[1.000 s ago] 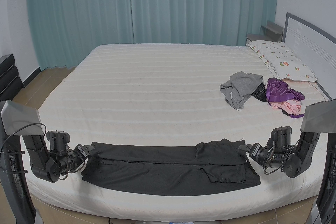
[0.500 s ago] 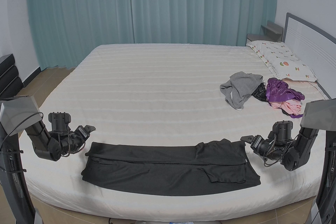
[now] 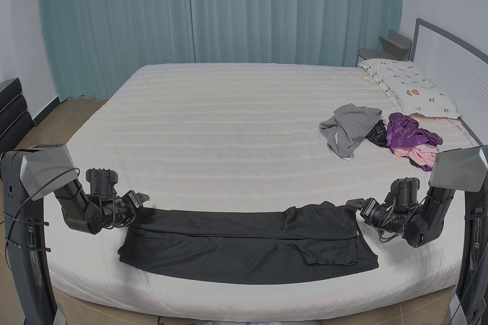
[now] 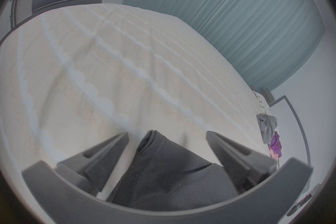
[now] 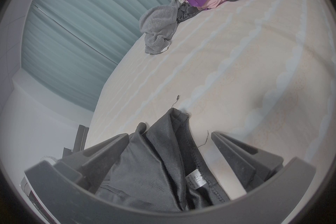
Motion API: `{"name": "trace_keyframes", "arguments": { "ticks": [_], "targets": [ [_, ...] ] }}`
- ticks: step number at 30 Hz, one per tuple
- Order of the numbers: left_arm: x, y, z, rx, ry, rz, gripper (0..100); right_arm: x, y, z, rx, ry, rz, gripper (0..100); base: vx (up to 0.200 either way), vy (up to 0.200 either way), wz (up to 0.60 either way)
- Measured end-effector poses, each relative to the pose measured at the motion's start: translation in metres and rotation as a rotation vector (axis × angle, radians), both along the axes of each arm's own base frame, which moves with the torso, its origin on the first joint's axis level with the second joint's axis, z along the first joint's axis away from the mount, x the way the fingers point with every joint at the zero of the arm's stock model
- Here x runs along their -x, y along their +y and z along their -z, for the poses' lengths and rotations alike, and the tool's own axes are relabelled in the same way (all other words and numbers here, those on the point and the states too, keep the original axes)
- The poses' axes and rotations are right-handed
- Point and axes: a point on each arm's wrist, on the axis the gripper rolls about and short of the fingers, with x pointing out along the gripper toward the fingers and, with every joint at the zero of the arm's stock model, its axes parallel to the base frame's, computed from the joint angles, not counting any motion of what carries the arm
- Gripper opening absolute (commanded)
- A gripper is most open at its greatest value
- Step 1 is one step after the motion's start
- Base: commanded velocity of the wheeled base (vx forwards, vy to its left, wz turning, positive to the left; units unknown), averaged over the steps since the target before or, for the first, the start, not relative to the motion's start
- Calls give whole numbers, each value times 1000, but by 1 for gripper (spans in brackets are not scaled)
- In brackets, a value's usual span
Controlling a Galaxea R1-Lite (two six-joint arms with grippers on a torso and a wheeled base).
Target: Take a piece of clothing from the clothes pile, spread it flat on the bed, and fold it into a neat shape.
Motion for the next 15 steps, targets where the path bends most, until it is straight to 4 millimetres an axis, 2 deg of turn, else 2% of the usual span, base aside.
{"name": "trace_keyframes", "arguments": {
  "ticks": [15],
  "targets": [
    [-3, 8, 2, 17, -41, -166, 0, -12, 1, 6, 9, -19, 1, 100, 0, 0, 0]
  ]
}}
